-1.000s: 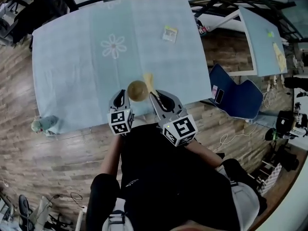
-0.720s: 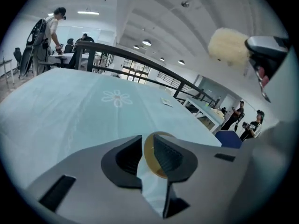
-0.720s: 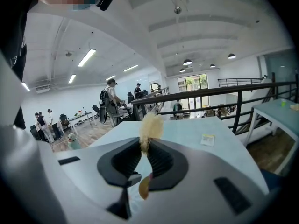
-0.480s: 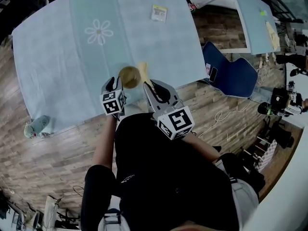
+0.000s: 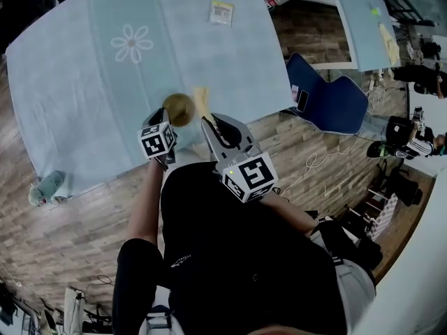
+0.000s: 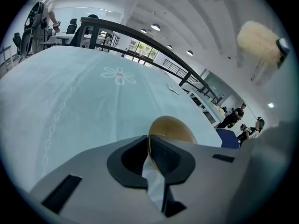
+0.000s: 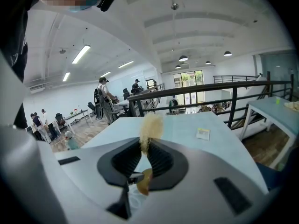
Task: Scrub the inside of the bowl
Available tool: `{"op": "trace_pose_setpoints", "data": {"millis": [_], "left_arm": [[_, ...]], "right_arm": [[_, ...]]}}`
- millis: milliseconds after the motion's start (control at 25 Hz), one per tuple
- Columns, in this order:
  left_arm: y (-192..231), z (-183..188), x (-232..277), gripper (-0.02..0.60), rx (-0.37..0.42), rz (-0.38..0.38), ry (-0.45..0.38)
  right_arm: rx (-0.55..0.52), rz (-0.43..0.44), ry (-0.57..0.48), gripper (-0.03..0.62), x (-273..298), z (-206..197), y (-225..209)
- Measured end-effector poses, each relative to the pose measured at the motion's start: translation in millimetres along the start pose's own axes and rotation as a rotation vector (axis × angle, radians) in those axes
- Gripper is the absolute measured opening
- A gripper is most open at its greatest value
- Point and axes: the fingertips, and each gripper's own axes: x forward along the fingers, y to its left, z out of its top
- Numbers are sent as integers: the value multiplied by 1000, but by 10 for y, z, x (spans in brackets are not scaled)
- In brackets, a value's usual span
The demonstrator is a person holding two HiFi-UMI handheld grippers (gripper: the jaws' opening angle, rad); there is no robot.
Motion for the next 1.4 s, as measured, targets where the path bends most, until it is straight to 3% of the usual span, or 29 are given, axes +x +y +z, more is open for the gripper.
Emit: {"op": "trace_pose_setpoints", "data": {"millis": [160, 280, 640, 1000, 1280, 1400], "left_arm": [[10, -11, -60, 28, 5, 11, -6], [6, 54, -163, 26, -34, 17, -40], [-142, 785, -916, 26, -149, 45, -300], [-501, 1339, -1709, 26, -132, 59, -537], [-690, 1395, -1989, 26, -100, 62, -604], [-768, 1348, -2067, 26, -100, 50, -608]], "right_arm": [[-5, 16, 5, 44, 10, -17, 65], [-15, 31, 6, 46, 13, -6, 90], [-26, 69, -7, 44, 14, 32, 198], [8, 134, -57, 44, -26, 130, 399], [132, 154, -76, 44, 49, 169, 360], [136, 160, -77, 44, 23, 159, 355]]}}
